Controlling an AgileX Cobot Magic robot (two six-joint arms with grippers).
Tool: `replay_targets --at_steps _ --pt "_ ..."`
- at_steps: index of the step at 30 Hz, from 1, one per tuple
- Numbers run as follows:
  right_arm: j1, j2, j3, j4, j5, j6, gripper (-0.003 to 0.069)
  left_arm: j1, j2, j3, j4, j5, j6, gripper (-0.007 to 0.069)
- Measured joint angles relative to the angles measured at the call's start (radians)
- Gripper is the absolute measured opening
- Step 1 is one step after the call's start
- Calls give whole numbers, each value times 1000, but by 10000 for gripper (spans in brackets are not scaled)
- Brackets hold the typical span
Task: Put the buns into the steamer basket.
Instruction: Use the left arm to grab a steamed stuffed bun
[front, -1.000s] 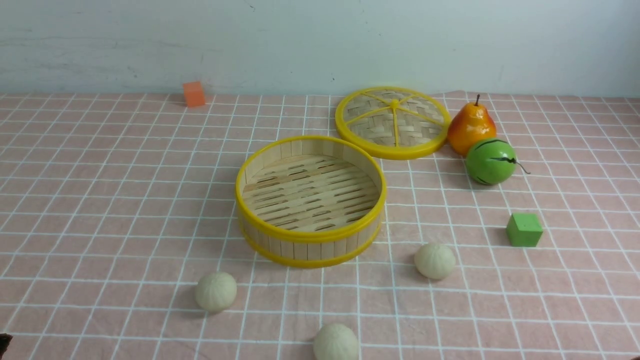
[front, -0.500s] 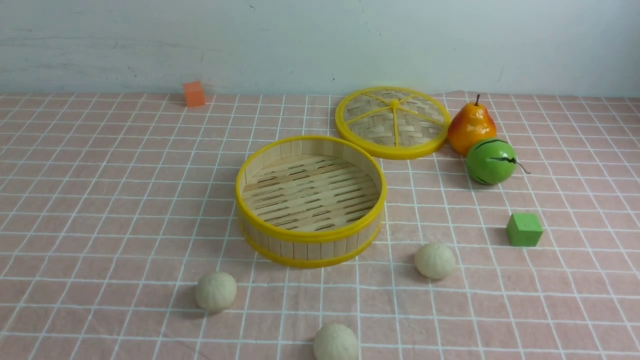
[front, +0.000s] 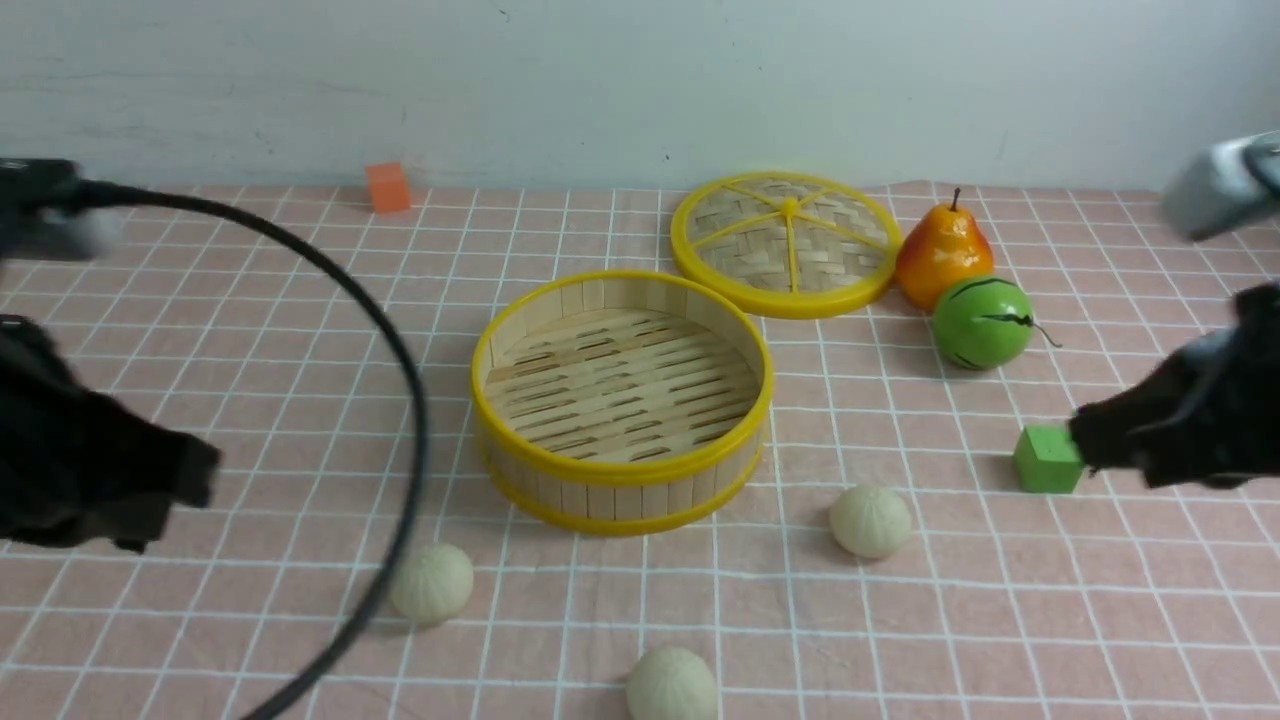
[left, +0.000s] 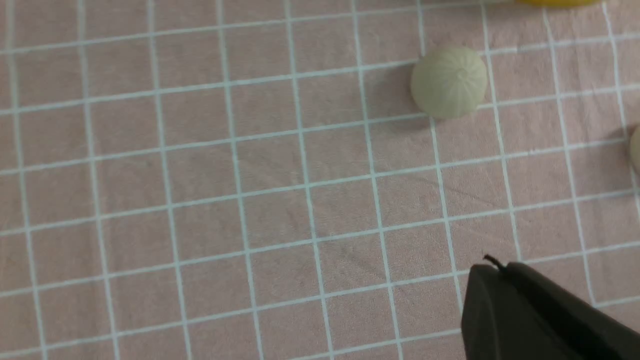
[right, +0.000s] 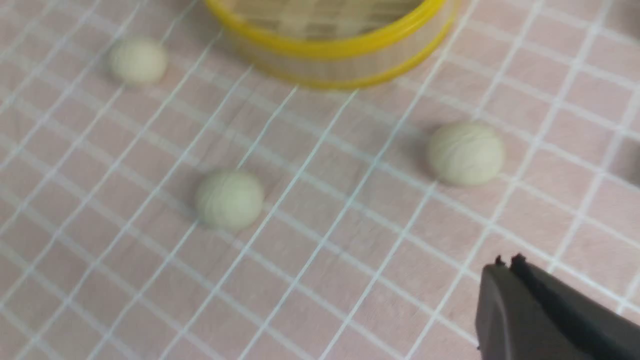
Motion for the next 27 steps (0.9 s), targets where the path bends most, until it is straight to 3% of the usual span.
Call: replay_targets --at_steps 4,5,8,10,13,14,16,18,22,27 --pt "195 149 -75 -153 82 88 -10 -88 206 -50 25 -24 -46 -7" --pt "203 154 -75 -160 84 88 -10 -90 216 -54 25 -25 -48 -3" --pt "299 204 -79 -253 102 150 -7 -98 353 -79 26 -59 -60 82" --pt "313 207 -79 -267 103 164 -6 -98 397 -83 27 -83 -61 130" --pt "319 207 -81 -284 105 174 -3 -98 470 -83 27 -162 -63 291" --pt "319 207 -81 -285 105 174 -3 -98 470 -83 27 -167 -63 300" --pt "319 207 -83 -288 104 178 -1 -98 514 -84 27 -237 -66 406" --pt "319 207 -84 -288 104 179 1 -98 542 -84 29 -279 -79 443" --pt "319 207 -84 -288 104 181 2 -98 593 -84 52 -327 -123 455" --pt "319 207 -84 -288 104 183 6 -98 663 -84 87 -353 -172 370"
